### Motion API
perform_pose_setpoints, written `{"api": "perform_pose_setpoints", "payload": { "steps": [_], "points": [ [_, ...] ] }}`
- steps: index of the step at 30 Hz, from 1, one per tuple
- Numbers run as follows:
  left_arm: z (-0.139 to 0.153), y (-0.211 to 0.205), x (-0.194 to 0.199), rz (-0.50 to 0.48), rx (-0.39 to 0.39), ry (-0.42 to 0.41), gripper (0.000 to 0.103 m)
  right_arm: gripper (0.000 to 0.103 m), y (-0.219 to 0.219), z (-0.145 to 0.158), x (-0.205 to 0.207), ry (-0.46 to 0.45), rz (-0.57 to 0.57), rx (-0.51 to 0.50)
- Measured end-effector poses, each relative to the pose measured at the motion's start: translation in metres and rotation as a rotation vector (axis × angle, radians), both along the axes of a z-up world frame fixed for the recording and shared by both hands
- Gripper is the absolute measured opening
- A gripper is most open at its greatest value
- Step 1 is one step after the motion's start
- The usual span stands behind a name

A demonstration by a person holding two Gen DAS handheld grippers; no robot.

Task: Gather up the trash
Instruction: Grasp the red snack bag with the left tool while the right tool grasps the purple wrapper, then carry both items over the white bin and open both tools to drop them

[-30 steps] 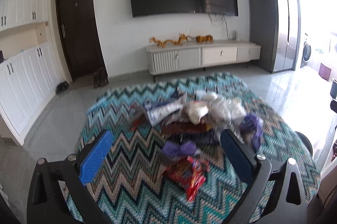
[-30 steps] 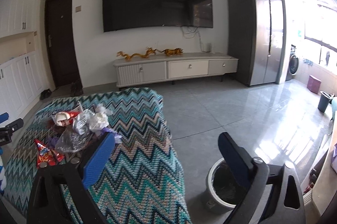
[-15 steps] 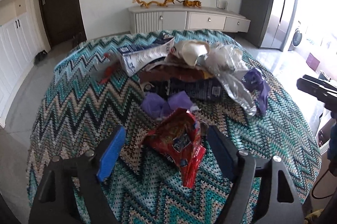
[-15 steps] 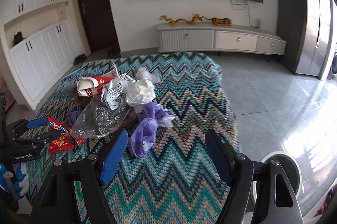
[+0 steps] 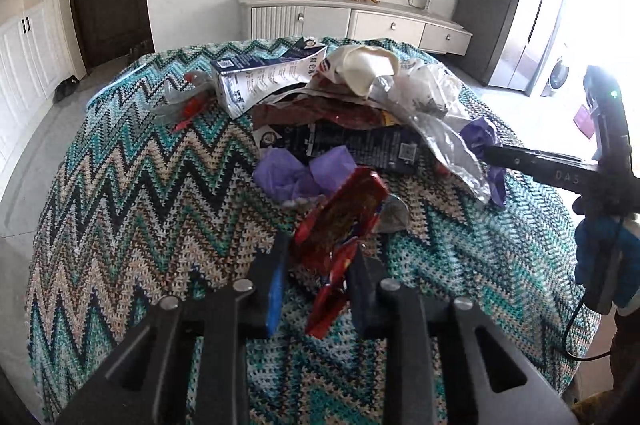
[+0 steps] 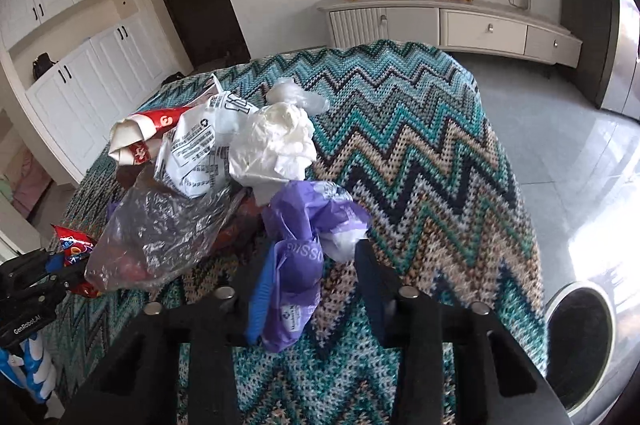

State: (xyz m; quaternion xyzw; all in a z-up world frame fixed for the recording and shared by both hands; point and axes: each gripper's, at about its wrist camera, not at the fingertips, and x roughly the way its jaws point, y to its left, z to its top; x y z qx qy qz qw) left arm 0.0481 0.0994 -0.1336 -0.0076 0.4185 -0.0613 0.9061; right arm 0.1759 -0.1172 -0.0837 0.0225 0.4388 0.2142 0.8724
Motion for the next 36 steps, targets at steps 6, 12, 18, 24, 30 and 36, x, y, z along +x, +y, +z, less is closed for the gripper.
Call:
{"api": "perform_pose_setpoints", "payload": {
  "steps": [6, 12, 18, 24, 30, 36],
  "points": [
    [0.017, -0.004, -0.020, 0.009, -0.007, -0.035, 0.021, 0.018, -0.012, 0.008, -0.018, -0.012, 0.005, 0.043],
    [0.045, -0.009, -0.040, 0.007, 0.012, -0.086, 0.020, 0.018, -0.024, 0.020, -0.045, -0.040, 0.010, 0.091],
    [0.072, -0.034, -0.041, -0.059, 0.044, -0.127, 0.020, 0.018, -0.050, 0.040, -0.075, -0.093, -0.013, 0.153],
    [0.092, -0.098, -0.015, -0.217, 0.088, -0.142, 0.020, 0.018, -0.110, 0.055, -0.095, -0.154, -0.133, 0.159],
    [0.097, -0.192, 0.012, -0.397, 0.096, -0.127, 0.020, 0.018, -0.198, 0.042, -0.113, -0.153, -0.342, 0.131],
    [0.079, -0.307, 0.043, -0.567, 0.095, -0.054, 0.020, 0.018, -0.282, 0.003, -0.118, -0.083, -0.530, 0.116]
  ]
}}
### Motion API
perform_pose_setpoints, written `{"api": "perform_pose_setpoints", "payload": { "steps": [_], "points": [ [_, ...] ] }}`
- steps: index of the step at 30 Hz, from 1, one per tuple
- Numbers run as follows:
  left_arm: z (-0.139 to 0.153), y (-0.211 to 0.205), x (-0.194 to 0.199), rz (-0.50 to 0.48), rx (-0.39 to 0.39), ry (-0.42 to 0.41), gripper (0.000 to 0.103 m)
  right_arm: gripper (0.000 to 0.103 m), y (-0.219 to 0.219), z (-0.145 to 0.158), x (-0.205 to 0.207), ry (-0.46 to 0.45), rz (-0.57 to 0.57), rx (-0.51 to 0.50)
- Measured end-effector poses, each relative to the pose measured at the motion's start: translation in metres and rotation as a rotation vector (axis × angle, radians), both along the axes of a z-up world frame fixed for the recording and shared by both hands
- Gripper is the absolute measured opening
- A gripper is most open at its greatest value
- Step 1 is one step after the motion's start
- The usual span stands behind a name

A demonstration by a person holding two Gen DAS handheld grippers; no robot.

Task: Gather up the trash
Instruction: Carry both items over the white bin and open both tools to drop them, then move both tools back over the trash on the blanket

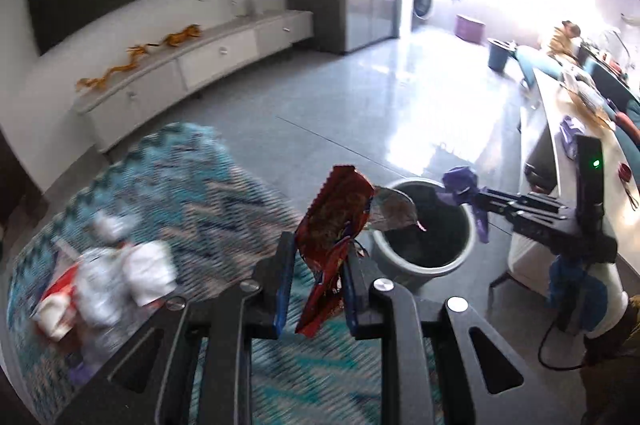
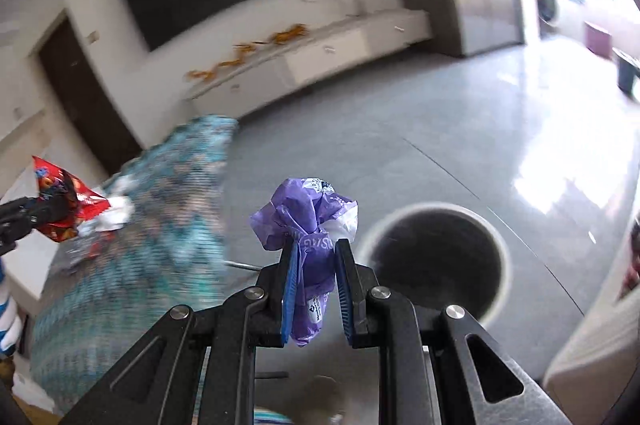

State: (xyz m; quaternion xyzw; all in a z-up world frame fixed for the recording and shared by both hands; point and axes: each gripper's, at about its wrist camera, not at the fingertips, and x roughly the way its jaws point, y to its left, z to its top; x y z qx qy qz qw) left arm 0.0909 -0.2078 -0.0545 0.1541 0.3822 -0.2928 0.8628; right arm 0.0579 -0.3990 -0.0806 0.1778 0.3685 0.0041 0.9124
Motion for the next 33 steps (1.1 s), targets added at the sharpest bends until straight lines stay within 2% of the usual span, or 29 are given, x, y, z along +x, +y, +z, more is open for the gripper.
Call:
{"api": "perform_pose_setpoints", "payload": {
  "steps": [7, 11, 15, 19, 24, 29, 33],
  "points": [
    [-0.045, -0.123, 0.043, -0.058, 0.017, 0.132, 0.023, 0.018, -0.062, -0.054, 0.015, 0.102, -0.103, 0.021],
    [-0.074, -0.162, 0.065, -0.052, 0.015, 0.198, 0.024, 0.020, -0.081, -0.083, 0.026, 0.149, -0.141, 0.036],
    [-0.106, -0.195, 0.080, -0.058, 0.009, 0.271, 0.031, 0.021, -0.097, -0.106, 0.033, 0.186, -0.172, 0.061],
    [-0.127, -0.209, 0.088, -0.056, -0.007, 0.325, 0.051, 0.026, -0.101, -0.120, 0.039, 0.217, -0.179, 0.058],
    [-0.130, -0.205, 0.090, -0.068, -0.035, 0.368, 0.054, 0.037, -0.103, -0.123, 0.035, 0.230, -0.189, 0.056],
    [-0.115, -0.190, 0.083, -0.068, -0.040, 0.330, 0.054, 0.042, -0.099, -0.113, 0.034, 0.225, -0.199, 0.044],
    [-0.085, -0.166, 0.070, -0.073, -0.070, 0.281, 0.054, 0.043, -0.090, -0.089, 0.022, 0.176, -0.201, 0.043]
  ]
}}
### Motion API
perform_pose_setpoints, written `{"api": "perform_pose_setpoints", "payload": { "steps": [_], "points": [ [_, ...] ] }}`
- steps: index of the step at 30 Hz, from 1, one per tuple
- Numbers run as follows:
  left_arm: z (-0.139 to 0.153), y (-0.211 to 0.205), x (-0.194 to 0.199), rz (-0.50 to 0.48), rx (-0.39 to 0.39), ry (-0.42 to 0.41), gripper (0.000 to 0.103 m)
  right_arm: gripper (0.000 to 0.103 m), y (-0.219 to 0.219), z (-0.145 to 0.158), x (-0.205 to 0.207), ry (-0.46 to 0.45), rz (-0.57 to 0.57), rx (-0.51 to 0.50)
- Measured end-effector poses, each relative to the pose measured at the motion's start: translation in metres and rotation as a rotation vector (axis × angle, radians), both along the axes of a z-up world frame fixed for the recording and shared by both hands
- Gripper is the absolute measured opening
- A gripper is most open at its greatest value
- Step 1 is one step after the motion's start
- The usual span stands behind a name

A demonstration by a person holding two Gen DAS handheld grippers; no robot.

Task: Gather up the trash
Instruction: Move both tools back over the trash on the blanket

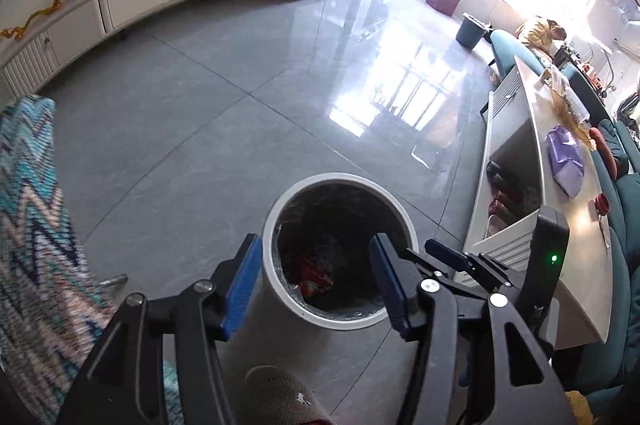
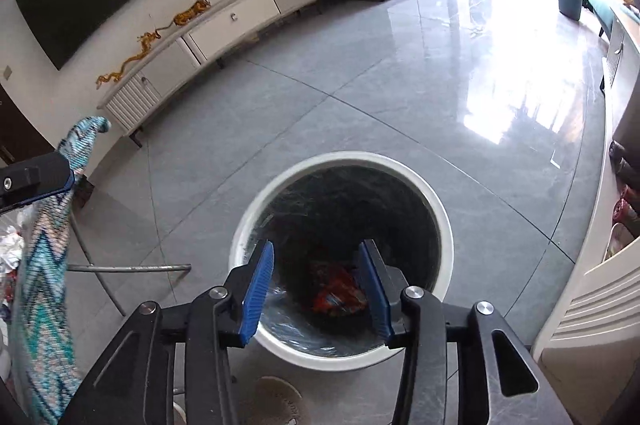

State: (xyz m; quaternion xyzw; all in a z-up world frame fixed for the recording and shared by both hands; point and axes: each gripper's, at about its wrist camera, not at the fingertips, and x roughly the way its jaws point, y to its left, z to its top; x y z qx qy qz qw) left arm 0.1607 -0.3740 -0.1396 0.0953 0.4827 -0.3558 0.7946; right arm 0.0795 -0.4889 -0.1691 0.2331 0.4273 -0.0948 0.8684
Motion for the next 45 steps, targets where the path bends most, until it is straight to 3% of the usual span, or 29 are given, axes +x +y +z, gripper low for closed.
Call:
{"api": "perform_pose_setpoints", "payload": {
  "steps": [5, 11, 17, 21, 27, 33, 39, 45],
  "points": [
    [0.046, 0.046, -0.019, 0.012, -0.049, -0.096, 0.054, 0.046, 0.026, 0.048, -0.002, -0.078, 0.034, -0.030],
    [0.096, 0.119, -0.039, 0.073, -0.109, -0.205, 0.064, 0.050, 0.072, 0.112, -0.007, -0.196, 0.096, -0.075],
    [0.131, 0.208, -0.053, 0.168, -0.153, -0.294, 0.066, 0.053, 0.127, 0.170, -0.009, -0.305, 0.176, -0.105],
    [0.145, 0.272, -0.058, 0.248, -0.165, -0.350, 0.072, 0.055, 0.162, 0.197, -0.008, -0.348, 0.231, -0.117],
    [0.149, 0.368, -0.067, 0.386, -0.183, -0.381, 0.073, 0.056, 0.213, 0.221, -0.004, -0.378, 0.304, -0.143],
    [0.136, 0.443, -0.066, 0.494, -0.152, -0.385, 0.073, 0.058, 0.257, 0.232, 0.004, -0.380, 0.373, -0.158],
    [0.106, 0.487, -0.063, 0.563, -0.115, -0.328, 0.073, 0.063, 0.295, 0.231, 0.019, -0.369, 0.445, -0.162],
    [0.091, 0.481, -0.056, 0.546, -0.085, -0.296, 0.073, 0.064, 0.319, 0.218, 0.034, -0.335, 0.496, -0.154]
  ]
}}
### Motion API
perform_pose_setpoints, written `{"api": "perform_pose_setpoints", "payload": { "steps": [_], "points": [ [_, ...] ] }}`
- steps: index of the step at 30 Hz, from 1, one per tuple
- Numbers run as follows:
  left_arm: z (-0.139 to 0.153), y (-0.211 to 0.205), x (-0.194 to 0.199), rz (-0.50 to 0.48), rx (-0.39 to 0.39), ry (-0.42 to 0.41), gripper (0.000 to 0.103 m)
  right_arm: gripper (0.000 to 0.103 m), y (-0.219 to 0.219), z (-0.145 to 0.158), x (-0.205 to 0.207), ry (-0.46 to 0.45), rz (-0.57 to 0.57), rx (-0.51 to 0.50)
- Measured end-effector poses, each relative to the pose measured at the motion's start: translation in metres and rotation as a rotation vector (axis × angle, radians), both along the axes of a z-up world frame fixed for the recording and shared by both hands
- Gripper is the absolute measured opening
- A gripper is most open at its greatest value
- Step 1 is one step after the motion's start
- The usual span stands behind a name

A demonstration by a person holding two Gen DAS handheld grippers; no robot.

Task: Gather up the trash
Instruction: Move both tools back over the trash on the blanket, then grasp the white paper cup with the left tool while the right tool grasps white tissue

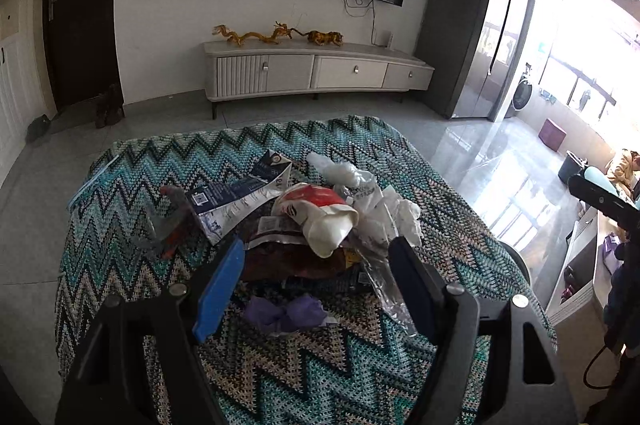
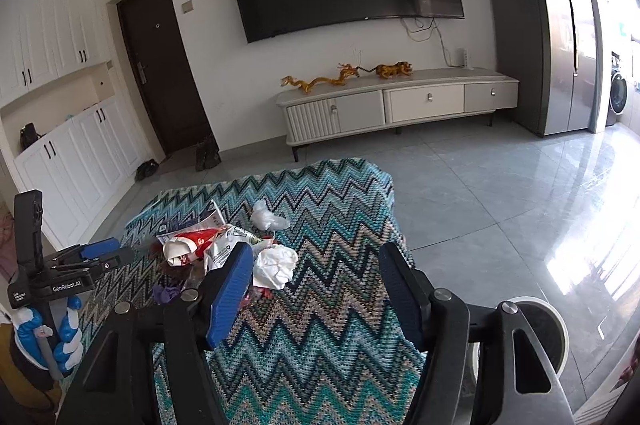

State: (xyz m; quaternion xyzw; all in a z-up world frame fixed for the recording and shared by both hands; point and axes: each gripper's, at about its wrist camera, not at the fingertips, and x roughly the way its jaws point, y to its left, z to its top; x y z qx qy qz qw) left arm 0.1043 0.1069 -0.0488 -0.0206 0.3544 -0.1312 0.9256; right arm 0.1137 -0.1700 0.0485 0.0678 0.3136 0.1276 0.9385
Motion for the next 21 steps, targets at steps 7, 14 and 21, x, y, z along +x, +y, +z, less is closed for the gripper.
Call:
{"api": "perform_pose_setpoints", "payload": {
  "steps": [7, 14, 21],
  "points": [
    [-0.029, -0.024, 0.025, -0.017, 0.127, 0.038, 0.073, 0.067, 0.014, -0.023, 0.022, 0.064, 0.048, -0.007],
    [-0.041, -0.033, 0.053, 0.010, 0.199, 0.038, 0.073, 0.068, 0.034, -0.061, 0.058, 0.148, 0.125, -0.030],
    [-0.047, -0.044, 0.068, 0.003, 0.245, 0.027, 0.073, 0.068, 0.056, -0.095, 0.095, 0.215, 0.194, -0.025]
  ]
}}
